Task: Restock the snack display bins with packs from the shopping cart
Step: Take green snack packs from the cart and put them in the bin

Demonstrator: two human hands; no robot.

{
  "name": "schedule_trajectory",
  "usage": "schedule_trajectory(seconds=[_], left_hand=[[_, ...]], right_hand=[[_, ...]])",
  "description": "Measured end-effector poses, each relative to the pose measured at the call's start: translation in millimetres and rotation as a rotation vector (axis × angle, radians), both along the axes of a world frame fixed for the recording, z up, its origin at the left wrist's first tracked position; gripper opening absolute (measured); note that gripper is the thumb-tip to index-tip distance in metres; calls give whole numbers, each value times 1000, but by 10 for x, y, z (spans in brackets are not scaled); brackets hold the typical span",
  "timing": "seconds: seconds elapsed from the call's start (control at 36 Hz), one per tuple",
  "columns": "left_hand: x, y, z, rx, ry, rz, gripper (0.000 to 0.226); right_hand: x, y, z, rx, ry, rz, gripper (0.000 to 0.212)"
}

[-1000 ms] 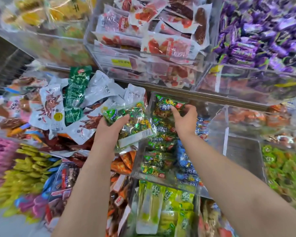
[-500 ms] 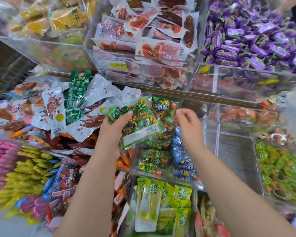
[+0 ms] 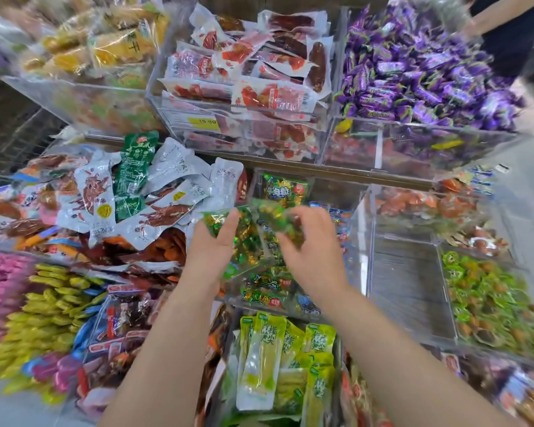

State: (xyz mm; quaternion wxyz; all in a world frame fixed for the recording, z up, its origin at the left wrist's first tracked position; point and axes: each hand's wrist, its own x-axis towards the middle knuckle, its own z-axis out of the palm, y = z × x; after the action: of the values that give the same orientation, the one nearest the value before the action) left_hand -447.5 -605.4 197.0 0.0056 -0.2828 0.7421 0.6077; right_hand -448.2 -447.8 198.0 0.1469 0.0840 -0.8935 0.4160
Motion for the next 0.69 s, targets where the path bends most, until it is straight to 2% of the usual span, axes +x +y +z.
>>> schedule_trajectory(seconds=[0.08, 0.19, 0.25, 0.36, 0.39, 0.44, 0.5, 0.58, 0.64, 0.69], left_hand=[[39, 106, 50, 83, 25, -13, 120], [72, 158, 68, 172, 92, 27, 123], [86, 143, 45, 153, 95, -2, 106], [39, 44, -53, 230, 94, 11, 51], [28, 11, -60, 246, 91, 17, 47], [15, -54, -66, 267, 88, 0, 53], [13, -118, -84, 261, 89, -43, 58], [25, -178, -95, 246, 87, -121, 48], [20, -196, -110, 228, 75, -140, 53], [8, -199, -127, 204, 67, -146, 55]], right_hand=[[135, -149, -19, 136, 110, 75, 30], [227, -243, -65, 158, 128, 56, 38], [254, -256, -79, 185, 132, 62, 41], [360, -266, -152, 256, 134, 181, 51], [387, -257, -176, 263, 142, 217, 50], [414, -208, -200, 217, 130, 234, 46], [373, -130, -163, 91, 20, 151, 49], [168, 31, -127, -117, -272, -13, 70], [2, 144, -113, -223, -535, 24, 83], [-102, 207, -129, -320, -764, 150, 85]])
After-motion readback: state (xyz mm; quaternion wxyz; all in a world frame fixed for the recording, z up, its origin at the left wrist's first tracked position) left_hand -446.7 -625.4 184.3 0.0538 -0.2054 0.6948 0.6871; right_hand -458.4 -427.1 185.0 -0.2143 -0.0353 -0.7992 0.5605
